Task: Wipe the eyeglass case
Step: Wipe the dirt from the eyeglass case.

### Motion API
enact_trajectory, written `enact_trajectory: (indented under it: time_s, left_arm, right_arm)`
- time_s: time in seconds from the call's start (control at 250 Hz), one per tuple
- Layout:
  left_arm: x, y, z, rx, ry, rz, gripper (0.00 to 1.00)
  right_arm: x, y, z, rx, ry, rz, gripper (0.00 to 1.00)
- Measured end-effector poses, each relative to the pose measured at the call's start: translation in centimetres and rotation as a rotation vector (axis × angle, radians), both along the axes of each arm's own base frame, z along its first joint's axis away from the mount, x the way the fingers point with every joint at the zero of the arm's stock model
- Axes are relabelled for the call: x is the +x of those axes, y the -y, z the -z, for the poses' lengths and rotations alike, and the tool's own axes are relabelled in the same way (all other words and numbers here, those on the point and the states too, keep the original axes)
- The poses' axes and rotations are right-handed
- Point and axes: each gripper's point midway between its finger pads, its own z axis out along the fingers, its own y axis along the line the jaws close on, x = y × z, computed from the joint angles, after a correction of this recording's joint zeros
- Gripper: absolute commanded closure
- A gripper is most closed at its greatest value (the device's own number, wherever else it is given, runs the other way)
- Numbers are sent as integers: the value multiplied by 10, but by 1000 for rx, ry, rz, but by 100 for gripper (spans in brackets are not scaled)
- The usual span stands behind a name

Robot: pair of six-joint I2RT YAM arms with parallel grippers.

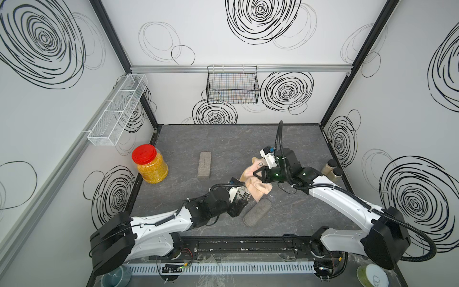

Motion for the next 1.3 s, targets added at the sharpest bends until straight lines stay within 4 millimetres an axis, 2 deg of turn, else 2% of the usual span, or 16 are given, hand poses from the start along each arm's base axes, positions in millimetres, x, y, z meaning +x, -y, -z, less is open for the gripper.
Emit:
enact_trajectory:
  time_s: [0.14, 0.352, 0.483, 0.671, 0.807, 1.031, 1.143, 1.299]
  left_arm:
    - [0, 0, -1, -3, 0, 0, 40]
    - [-5, -7, 14, 38, -33, -2, 40]
    - [-5, -6, 12, 31, -32, -4, 40]
    - [-2, -3, 6, 4, -16, -8, 40]
    - [-2, -2, 4, -4, -12, -8, 40]
    - [-6, -6, 14, 21, -33, -6, 40]
    - [-6, -6, 14, 20, -33, -6, 40]
    - [-5, -4, 9, 3, -21, -7, 40]
  right_arm:
    - [-13, -12, -1, 7, 2, -68, 100]
    - [-34, -30, 6, -5, 2, -168, 100]
    - [-25, -24, 7, -13, -4, -121, 100]
    - [-2, 1, 12, -44, -20, 0, 100]
    - [-11, -8, 10, -25, -24, -51, 100]
    - [-32, -28, 5, 6, -13, -160, 100]
    - [-26, -24, 6, 3, -16, -132, 100]
    - [-5, -2, 11, -21, -30, -25, 100]
